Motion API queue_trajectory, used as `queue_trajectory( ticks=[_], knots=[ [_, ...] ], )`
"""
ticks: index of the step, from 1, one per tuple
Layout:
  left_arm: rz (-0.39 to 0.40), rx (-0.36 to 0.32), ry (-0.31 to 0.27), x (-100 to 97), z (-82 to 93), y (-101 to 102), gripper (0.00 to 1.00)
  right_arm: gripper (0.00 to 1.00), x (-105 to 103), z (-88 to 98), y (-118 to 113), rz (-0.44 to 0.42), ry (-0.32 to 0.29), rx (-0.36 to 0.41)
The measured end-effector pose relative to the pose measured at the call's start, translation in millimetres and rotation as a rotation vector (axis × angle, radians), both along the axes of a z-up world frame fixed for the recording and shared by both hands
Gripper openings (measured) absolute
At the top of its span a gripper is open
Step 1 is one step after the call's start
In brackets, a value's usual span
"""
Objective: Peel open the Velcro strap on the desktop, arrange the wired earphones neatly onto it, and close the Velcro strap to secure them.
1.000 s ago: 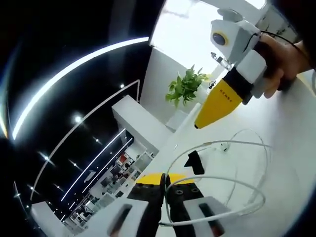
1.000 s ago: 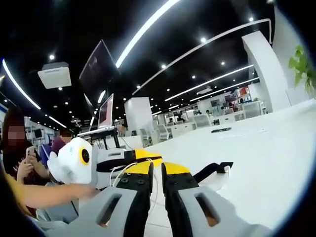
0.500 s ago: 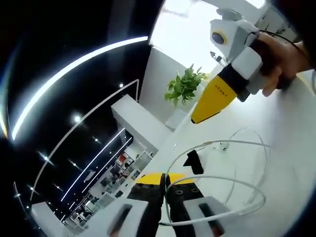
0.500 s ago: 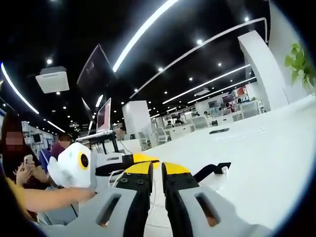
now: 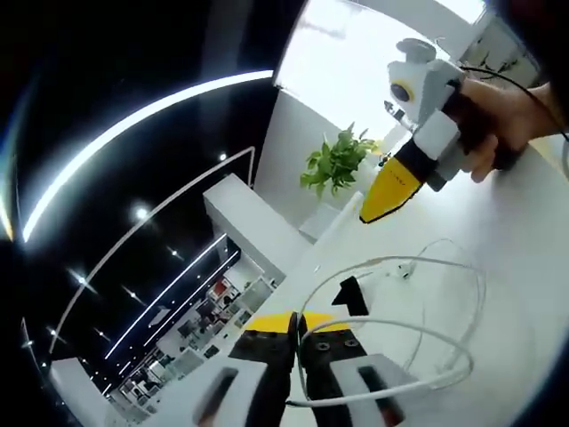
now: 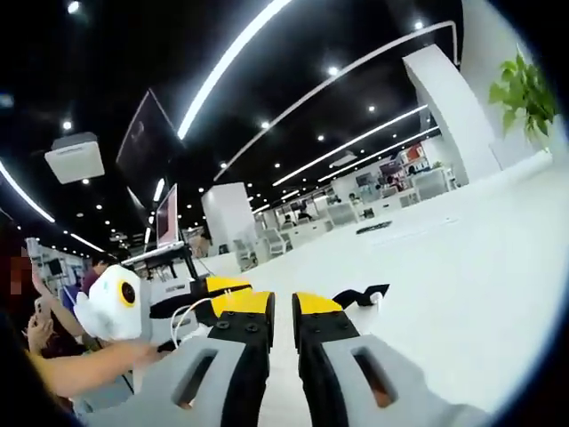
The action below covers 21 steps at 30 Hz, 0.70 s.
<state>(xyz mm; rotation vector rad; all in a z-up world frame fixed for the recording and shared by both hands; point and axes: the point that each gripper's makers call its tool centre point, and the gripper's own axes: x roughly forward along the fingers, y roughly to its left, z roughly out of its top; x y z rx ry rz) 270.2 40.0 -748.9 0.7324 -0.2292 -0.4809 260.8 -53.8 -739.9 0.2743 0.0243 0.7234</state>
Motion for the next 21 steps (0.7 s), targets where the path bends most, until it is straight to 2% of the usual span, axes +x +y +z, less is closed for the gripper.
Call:
queue_trajectory(
  ticks=[1,4,7,12,14,17,19,21],
  knots=[
    [0.0,-0.005,-0.002,-0.3,0.8,0.3,0.06,0.1,2.3,-5.2,-5.4,-0.017,0.008,-0.041],
    [-0.001,-0.017,-0.004,-0.5,2.3,0.8,0.06,0.1,8.0,-15.6,-12.1,-0.033,0.038,-0.101],
    [0.0,-0.032,-0.002,-0.1,3.7,2.2,0.06,0.1,11.0,-20.4,-15.0,-0.046,0.054,-0.124],
    [-0.007,-0.053,0.006,-0.6,4.7,2.4,0.06,0.12,-0.3,-35.4,-6.2,0.027,0.085,-0.213],
    [-0.009,-0.055,0.006,-0.8,5.0,2.2,0.06,0.12,2.7,-41.7,-9.8,0.004,0.094,-0.262],
    [-0.01,-0.06,0.007,-1.1,5.1,2.3,0.06,0.12,8.9,-44.6,-13.5,-0.002,0.108,-0.272],
    [-0.013,-0.066,0.011,-1.3,5.1,2.2,0.06,0.12,11.5,-49.4,-16.2,0.015,0.102,-0.322],
    [-0.018,-0.071,0.013,-1.4,5.3,1.8,0.06,0.12,16.4,-51.5,-19.1,0.021,0.106,-0.339]
  ],
)
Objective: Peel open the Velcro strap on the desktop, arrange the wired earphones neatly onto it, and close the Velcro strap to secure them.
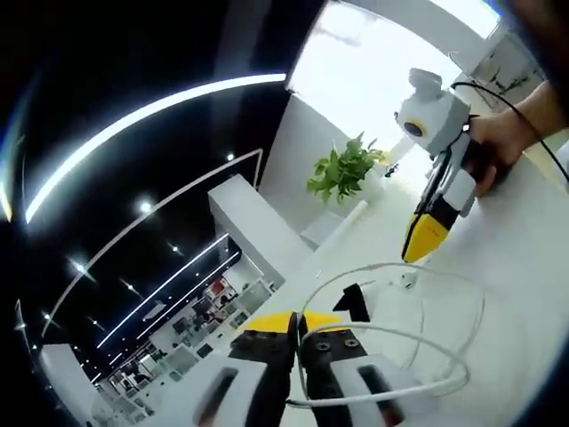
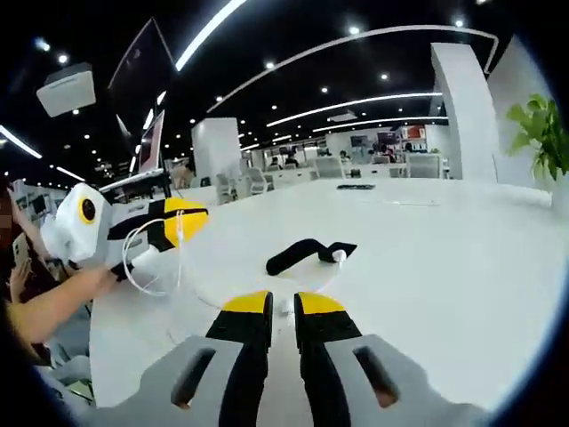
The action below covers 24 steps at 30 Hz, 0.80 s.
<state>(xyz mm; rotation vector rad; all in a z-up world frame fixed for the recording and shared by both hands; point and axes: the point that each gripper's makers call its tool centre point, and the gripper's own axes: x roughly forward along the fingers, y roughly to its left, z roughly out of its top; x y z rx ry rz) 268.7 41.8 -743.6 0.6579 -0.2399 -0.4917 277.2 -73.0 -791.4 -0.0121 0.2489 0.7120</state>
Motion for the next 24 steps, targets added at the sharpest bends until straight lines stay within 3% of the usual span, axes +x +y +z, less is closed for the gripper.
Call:
queue_trajectory(
  ticks=[4,10,24],
  knots=[
    [-0.006,-0.003,-0.001,-0.9,0.3,-1.1,0.06,0.12,2.1,-2.6,1.4,0.04,0.037,0.027],
    [-0.005,-0.003,-0.002,-1.3,0.3,-1.3,0.06,0.12,-3.1,-6.0,8.8,0.103,0.028,-0.012],
    [-0.009,-0.008,0.006,-0.9,-0.9,-1.5,0.06,0.16,-4.6,-13.9,11.3,0.129,0.02,-0.076]
  ],
)
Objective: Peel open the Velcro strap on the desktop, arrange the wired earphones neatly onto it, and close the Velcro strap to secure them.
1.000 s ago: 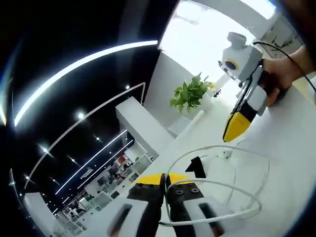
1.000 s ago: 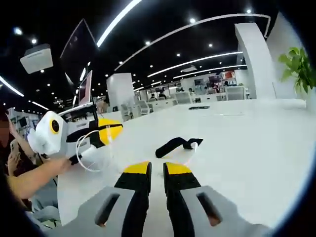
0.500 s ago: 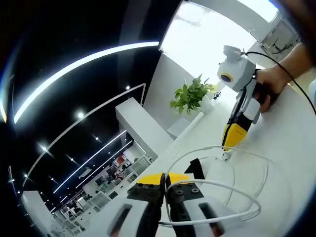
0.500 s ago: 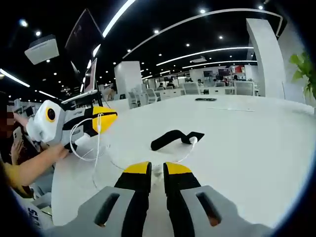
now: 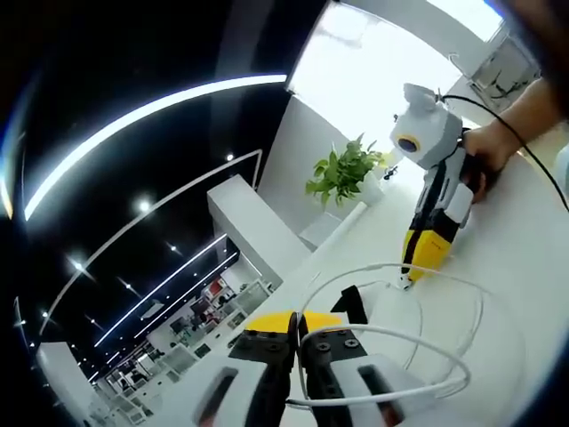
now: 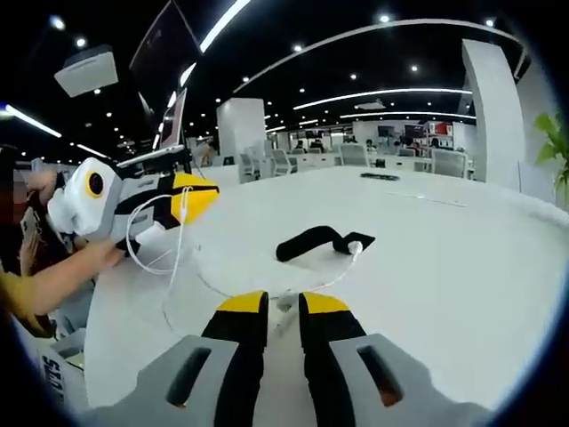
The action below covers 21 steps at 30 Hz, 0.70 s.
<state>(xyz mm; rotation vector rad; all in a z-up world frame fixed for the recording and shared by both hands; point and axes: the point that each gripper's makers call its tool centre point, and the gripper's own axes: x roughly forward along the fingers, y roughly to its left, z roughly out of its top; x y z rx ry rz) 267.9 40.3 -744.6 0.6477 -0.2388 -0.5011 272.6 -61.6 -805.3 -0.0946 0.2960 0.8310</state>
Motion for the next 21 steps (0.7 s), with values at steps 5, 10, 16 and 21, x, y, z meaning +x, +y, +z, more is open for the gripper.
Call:
queue_trajectory(
  ticks=[5,10,16,21],
  knots=[
    [-0.005,-0.004,0.001,-0.5,0.2,-0.5,0.06,0.16,7.7,-6.0,-1.2,-0.01,0.01,-0.037],
    [-0.009,-0.01,0.004,-0.6,0.4,-0.8,0.06,0.17,11.0,-6.5,0.0,-0.007,0.003,-0.046],
    [-0.01,-0.007,0.004,-0.3,0.1,-1.2,0.06,0.16,11.7,-7.1,3.7,-0.001,-0.02,-0.068],
    [-0.008,-0.011,0.005,0.3,0.4,-0.5,0.06,0.15,10.6,-6.5,4.3,0.001,-0.07,-0.107]
  ],
)
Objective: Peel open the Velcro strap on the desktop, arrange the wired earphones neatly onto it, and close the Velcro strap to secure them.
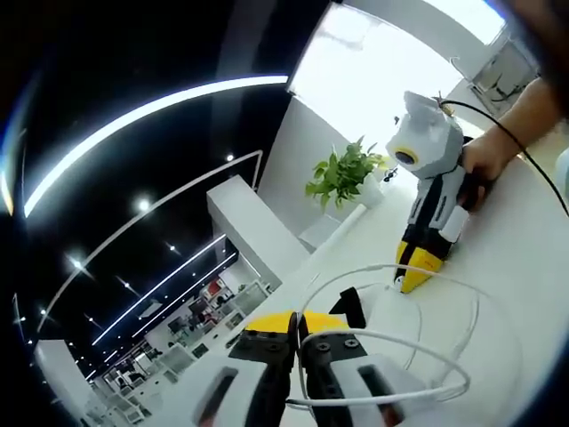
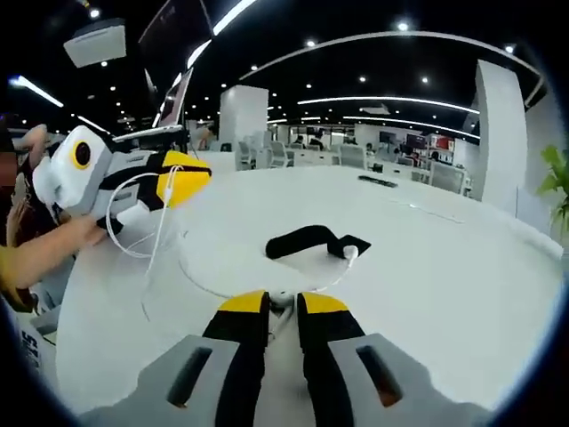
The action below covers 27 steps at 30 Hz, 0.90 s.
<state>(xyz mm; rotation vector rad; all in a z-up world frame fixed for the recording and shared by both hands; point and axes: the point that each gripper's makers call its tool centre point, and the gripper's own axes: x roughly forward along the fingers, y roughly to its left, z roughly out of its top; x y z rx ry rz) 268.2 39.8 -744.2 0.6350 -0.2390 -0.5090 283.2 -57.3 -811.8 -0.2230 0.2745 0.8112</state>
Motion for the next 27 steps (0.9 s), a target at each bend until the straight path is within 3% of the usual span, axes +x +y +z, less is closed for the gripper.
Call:
queue_trajectory(
  ticks=[27],
  knots=[
    [0.003,-0.01,0.002,-0.9,0.7,1.0,0.06,0.14,-0.6,4.3,-3.2,-0.006,-0.005,0.017]
  ],
)
